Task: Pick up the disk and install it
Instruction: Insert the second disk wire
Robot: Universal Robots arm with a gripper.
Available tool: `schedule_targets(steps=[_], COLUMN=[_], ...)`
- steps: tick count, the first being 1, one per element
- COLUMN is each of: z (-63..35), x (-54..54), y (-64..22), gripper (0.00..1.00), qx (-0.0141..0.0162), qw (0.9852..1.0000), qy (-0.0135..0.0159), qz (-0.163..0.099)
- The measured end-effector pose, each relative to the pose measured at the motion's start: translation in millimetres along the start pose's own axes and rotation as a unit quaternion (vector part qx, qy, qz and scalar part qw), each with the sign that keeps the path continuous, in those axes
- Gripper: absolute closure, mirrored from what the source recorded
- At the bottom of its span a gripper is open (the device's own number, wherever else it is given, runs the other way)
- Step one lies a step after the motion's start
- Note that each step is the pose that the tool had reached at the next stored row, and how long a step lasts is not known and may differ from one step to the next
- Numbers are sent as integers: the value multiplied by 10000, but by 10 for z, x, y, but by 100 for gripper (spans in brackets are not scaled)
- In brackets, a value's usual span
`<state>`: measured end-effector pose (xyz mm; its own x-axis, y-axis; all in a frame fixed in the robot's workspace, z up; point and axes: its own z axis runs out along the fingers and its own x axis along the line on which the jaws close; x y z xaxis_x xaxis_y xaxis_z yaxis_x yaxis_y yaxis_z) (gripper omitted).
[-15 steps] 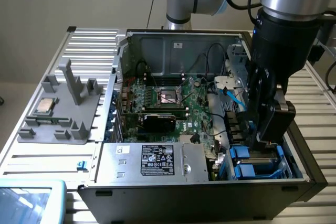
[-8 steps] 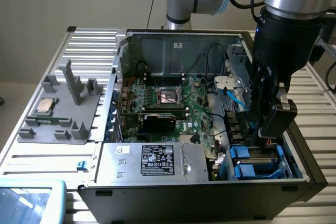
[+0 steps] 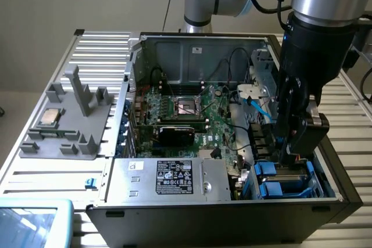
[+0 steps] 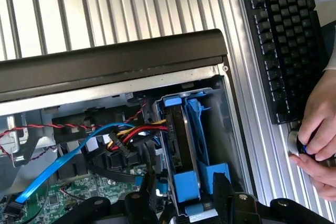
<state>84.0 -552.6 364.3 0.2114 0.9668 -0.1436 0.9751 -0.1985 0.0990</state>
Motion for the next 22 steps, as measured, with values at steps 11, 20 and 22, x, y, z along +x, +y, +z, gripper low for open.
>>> schedule_targets(steps=[11,20,22], z=[21,27,27], x=[-2,-7,-10], y=[-49,-79,-91], gripper=[45,45,45], qx=[-67,-181,-195], qw=[10000,9998,9998], qy=[15,39,42], qz=[-35,-34,-32])
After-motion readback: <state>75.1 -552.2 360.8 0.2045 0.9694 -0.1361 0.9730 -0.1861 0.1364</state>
